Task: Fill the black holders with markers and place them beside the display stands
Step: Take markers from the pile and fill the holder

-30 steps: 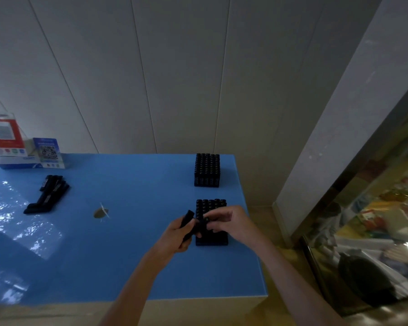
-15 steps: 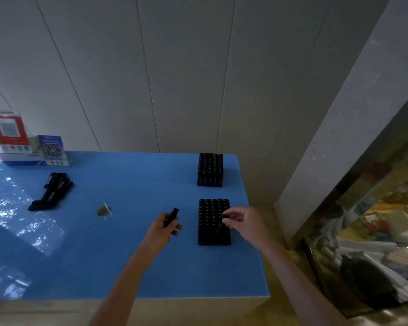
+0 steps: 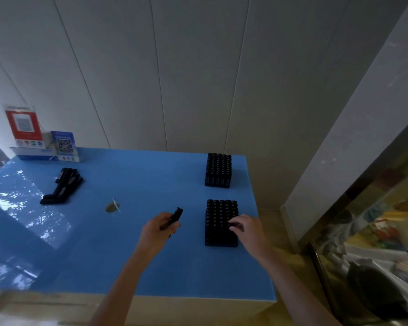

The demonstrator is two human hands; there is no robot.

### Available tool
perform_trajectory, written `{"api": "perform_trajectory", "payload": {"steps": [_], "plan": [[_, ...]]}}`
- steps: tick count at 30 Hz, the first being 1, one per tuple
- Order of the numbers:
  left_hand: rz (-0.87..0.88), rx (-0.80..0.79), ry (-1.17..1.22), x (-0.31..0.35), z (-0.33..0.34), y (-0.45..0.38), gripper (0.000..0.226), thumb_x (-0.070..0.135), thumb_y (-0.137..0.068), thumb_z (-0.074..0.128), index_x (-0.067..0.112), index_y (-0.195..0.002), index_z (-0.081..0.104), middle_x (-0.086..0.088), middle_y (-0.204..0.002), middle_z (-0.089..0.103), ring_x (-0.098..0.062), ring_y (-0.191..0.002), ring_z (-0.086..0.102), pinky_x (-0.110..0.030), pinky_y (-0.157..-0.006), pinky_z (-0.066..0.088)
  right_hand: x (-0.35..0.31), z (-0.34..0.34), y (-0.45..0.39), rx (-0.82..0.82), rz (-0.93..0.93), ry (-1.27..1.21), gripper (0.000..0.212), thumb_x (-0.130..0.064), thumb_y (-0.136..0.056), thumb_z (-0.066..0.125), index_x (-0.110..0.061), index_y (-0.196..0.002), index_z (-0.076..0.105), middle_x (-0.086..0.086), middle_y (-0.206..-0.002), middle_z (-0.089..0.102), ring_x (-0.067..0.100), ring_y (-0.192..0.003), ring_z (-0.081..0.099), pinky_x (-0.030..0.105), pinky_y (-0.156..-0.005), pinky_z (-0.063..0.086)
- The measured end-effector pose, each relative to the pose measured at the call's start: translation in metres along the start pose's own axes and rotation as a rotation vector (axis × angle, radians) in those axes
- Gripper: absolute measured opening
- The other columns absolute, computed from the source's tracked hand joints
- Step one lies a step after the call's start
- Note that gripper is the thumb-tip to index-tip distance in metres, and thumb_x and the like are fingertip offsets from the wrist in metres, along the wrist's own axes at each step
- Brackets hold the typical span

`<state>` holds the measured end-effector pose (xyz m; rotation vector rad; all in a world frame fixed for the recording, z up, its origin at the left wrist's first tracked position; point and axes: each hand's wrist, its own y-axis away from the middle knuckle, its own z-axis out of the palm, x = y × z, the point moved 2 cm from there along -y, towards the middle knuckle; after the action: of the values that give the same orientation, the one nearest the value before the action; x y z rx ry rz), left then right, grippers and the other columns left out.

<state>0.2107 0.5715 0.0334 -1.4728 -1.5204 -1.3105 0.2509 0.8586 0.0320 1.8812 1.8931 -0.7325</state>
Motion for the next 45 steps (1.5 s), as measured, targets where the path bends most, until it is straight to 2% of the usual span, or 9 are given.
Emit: {"api": "perform_trajectory", "payload": {"steps": [5,9,14,21,25,29,31,41,45], "plan": [[-0.001,0.010,-0.004,0.005,0.001,0.004,0.007,0.020,-0.089,0.073,0.021,-0.096,0.070,-0.005,-0.085,0.074,-0.028,-0.081,0.070,-0.035,-0.072,0.056,0.003,0.006,0.001,-0.004,0.024,0.002,0.019,-0.011,-0.086,0.074,-0.012,-0.105,0.073,-0.007,-0.087,0.063,-0.004,-0.072,0.057,0.005,-0.070,0.044],[-0.010,0.003,-0.052,0.007,0.003,0.005,0.009,0.015,-0.089,0.071,0.022,-0.095,0.070,-0.005,-0.083,0.074,-0.027,-0.082,0.072,-0.045,-0.076,0.059,0.005,0.008,0.002,-0.003,0.034,-0.001,0.013,-0.012,-0.086,0.075,-0.018,-0.096,0.071,-0.007,-0.087,0.066,-0.002,-0.076,0.061,0.007,-0.071,0.047],[-0.012,-0.027,-0.102,0.012,0.009,0.007,0.004,0.015,-0.089,0.068,0.012,-0.089,0.071,-0.010,-0.082,0.073,-0.030,-0.081,0.071,-0.050,-0.080,0.057,0.007,0.007,0.002,-0.008,0.024,0.027,0.017,-0.011,-0.088,0.071,-0.016,-0.104,0.074,-0.004,-0.092,0.066,0.002,-0.078,0.059,0.004,-0.071,0.043],[0.025,-0.096,-0.085,0.024,0.024,0.008,0.009,0.013,-0.093,0.066,0.019,-0.092,0.073,-0.003,-0.083,0.076,-0.022,-0.082,0.074,-0.051,-0.085,0.058,0.002,-0.004,0.004,0.003,0.063,-0.044,0.015,-0.017,-0.090,0.070,-0.018,-0.105,0.073,-0.007,-0.093,0.067,0.001,-0.081,0.061,0.009,-0.073,0.047],[0.076,-0.130,-0.131,0.038,0.041,0.010,0.009,0.016,-0.088,0.070,0.024,-0.088,0.075,0.000,-0.081,0.075,-0.020,-0.080,0.073,-0.043,-0.081,0.061,-0.019,-0.020,0.002,-0.007,0.096,-0.269,0.004,-0.024,-0.089,0.072,-0.023,-0.093,0.074,-0.012,-0.084,0.071,0.000,-0.079,0.065,0.012,-0.070,0.051],[0.196,-0.120,-0.179,0.053,0.061,0.014,0.016,0.020,-0.082,0.080,0.032,-0.091,0.073,0.010,-0.082,0.074,-0.003,-0.081,0.069,-0.016,-0.074,0.055,-0.040,-0.033,0.001,-0.071,0.158,-0.515,0.021,-0.039,-0.087,0.072,-0.019,-0.088,0.074,-0.001,-0.079,0.074,0.013,-0.073,0.071,0.027,-0.070,0.059],[0.237,-0.113,-0.222,0.058,0.069,0.016,0.020,0.022,-0.080,0.082,0.031,-0.094,0.072,0.014,-0.083,0.072,0.005,-0.080,0.065,-0.009,-0.071,0.050,-0.045,-0.038,0.002,-0.075,0.186,-0.585,0.025,-0.040,-0.086,0.073,-0.015,-0.088,0.074,0.002,-0.080,0.074,0.019,-0.073,0.072,0.032,-0.069,0.060],[0.346,-0.080,-0.361,0.053,0.084,0.017,0.026,0.021,-0.078,0.083,0.028,-0.099,0.069,0.016,-0.090,0.067,0.000,-0.084,0.063,-0.014,-0.074,0.052,-0.034,-0.038,0.005,-0.087,0.264,-0.693,0.013,-0.017,-0.086,0.076,-0.006,-0.091,0.073,0.011,-0.080,0.074,0.026,-0.072,0.073,0.038,-0.067,0.062],[0.385,-0.089,-0.418,0.047,0.077,0.014,0.020,0.028,-0.089,0.072,0.027,-0.109,0.069,0.017,-0.097,0.066,0.004,-0.090,0.062,-0.013,-0.078,0.048,-0.026,-0.038,0.002,-0.076,0.222,-0.610,0.009,-0.011,-0.087,0.073,-0.008,-0.095,0.071,0.012,-0.085,0.073,0.022,-0.075,0.073,0.038,-0.070,0.063]]}}
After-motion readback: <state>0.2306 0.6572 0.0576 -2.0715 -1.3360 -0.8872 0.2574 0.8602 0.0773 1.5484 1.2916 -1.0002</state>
